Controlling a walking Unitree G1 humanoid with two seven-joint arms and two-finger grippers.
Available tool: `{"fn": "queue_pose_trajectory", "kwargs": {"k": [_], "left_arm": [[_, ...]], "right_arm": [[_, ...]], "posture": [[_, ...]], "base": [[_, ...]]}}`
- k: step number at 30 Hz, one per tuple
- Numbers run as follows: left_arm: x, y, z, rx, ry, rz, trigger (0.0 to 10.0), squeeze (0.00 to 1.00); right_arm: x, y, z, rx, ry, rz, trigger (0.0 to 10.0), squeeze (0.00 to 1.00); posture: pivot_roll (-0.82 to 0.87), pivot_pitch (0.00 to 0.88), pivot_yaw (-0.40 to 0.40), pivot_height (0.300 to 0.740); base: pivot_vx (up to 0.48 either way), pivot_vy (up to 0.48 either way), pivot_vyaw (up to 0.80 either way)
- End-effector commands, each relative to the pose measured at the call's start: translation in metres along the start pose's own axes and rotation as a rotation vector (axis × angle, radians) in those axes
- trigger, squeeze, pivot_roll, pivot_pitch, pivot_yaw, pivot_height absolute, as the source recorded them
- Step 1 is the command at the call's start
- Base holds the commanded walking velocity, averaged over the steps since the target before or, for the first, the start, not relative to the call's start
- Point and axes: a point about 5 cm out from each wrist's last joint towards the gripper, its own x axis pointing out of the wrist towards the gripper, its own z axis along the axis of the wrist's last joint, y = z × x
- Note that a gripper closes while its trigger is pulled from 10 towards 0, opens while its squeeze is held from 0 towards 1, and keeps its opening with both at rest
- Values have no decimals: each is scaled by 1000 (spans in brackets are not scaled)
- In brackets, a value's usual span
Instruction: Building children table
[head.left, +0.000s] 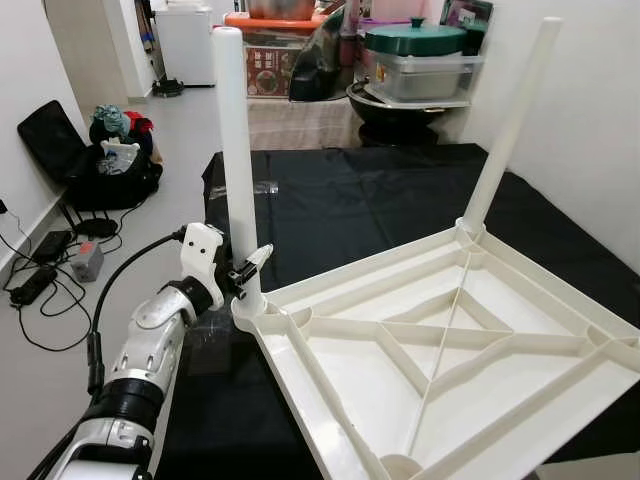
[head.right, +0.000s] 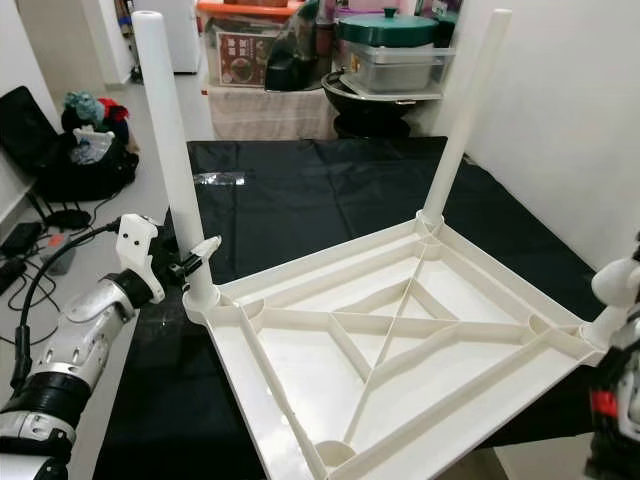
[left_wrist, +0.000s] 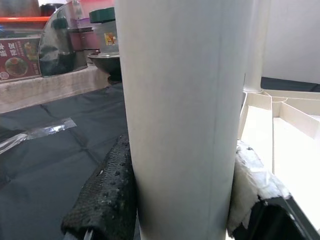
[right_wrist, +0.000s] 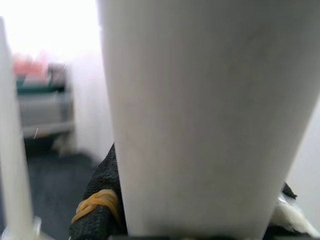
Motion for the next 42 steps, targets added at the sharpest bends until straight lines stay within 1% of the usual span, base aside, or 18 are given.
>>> {"fn": "queue_pose_trajectory", "kwargs": {"k": [1, 2, 3, 5, 6, 9, 11, 18, 24, 25, 28, 31, 32, 34, 36, 37, 40, 42], "left_arm": [[-8, 0, -16, -9, 69, 24, 0, 0], [-8, 0, -16, -9, 67, 34, 0, 0], [-8, 0, -16, -9, 67, 34, 0, 0], [-9, -1, -16, -9, 65, 39, 0, 0], [-9, 0, -15, -8, 63, 41, 0, 0], [-10, 1, -14, -6, 61, 46, 0, 0], [-11, 3, -14, -3, 61, 52, 0, 0], [-12, 3, -13, 1, 62, 57, 0, 0], [-13, 2, -13, -2, 61, 60, 0, 0], [-14, 3, -14, -1, 65, 62, 0, 0], [-14, 3, -14, -1, 66, 63, 0, 0], [-15, 5, -13, -5, 66, 75, 0, 0], [-15, 5, -13, -5, 66, 75, 0, 0], [-20, 4, -11, -26, 68, 66, 0, 0], [-23, 2, -9, -37, 67, 40, 0, 0], [-29, -7, -6, -55, 64, -25, 0, 0], [-30, -13, -3, -76, 58, -54, 0, 0], [-30, -22, 2, -117, 44, -105, 0, 0]], "right_arm": [[-3, 3, -7, -23, 51, 25, 0, 0], [-12, 4, -27, -62, 171, 71, 0, 0], [-12, 4, -27, -62, 171, 71, 0, 0], [-24, 5, -45, -109, 263, 110, 0, 0], [-28, 0, -53, -143, 285, 93, 0, 0], [-31, -14, -61, -221, 292, 16, 0, 0], [-30, -20, -63, -223, 304, -19, 0, 0], [-32, -13, -69, -241, 325, -1, 0, 0], [-31, 2, -71, -184, 303, 7, 0, 0], [-30, 15, -71, -139, 277, 17, 0, 0], [-30, 19, -72, -125, 270, 18, 0, 0], [-32, 34, -77, -75, 265, 28, 0, 0], [-32, 34, -77, -75, 265, 28, 0, 0], [-35, 47, -83, -33, 273, 37, 0, 0], [-36, 53, -86, 3, 276, 34, 0, 0], [-36, 63, -89, 54, 273, 37, 0, 0], [-36, 68, -91, 81, 273, 35, 0, 0], [-34, 75, -94, 116, 275, 32, 0, 0]], "posture": [[-60, 0, -53, 740], [-59, 0, -56, 740], [-59, 0, -56, 740], [-57, 0, -59, 740], [-55, 0, -60, 740], [-47, 0, -62, 740], [-48, 0, -62, 740], [-39, 0, -71, 740], [-33, 0, -74, 740], [-30, 0, -75, 740], [-30, 0, -75, 740], [-17, 0, -78, 740], [-17, 0, -78, 740], [-2, 0, -85, 740], [4, 0, -87, 740], [8, 0, -88, 740], [12, 0, -90, 740], [10, 0, -86, 740]], "base": [[0, 0, 0], [0, 0, 0], [0, 0, 0], [0, 0, 0], [0, 0, 0], [0, 0, 0], [0, 0, 0], [0, 0, 0], [0, 0, 0], [0, 0, 0], [0, 0, 0], [0, 0, 0], [0, 0, 0], [0, 0, 0], [0, 0, 0], [0, 0, 0], [0, 0, 0], [0, 0, 0]]}}
